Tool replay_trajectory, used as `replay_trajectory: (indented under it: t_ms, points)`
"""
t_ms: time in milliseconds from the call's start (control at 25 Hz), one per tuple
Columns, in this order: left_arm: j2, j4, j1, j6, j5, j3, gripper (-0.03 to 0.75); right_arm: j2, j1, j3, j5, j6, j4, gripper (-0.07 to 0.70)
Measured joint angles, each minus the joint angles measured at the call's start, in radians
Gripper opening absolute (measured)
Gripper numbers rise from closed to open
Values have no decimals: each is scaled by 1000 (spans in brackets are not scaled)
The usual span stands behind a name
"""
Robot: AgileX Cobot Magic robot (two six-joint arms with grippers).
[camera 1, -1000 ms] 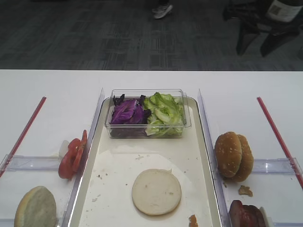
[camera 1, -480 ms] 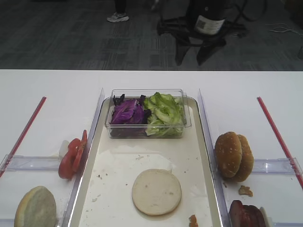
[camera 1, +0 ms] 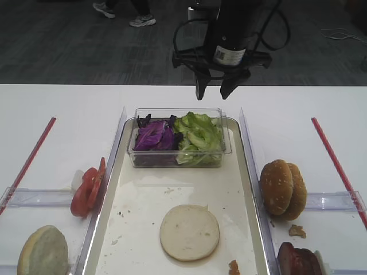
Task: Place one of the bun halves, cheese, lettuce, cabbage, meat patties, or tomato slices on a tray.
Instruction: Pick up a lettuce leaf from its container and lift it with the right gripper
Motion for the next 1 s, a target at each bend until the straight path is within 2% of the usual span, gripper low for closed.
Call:
replay_trajectory:
  t_ms: [840,1000]
  points:
    - [0,0,0,0,0,0,296,128,0,0,-6,-77,28,393]
    - [0,0,0,0,0,0,296,130,0,-1,-40,-93,28,393]
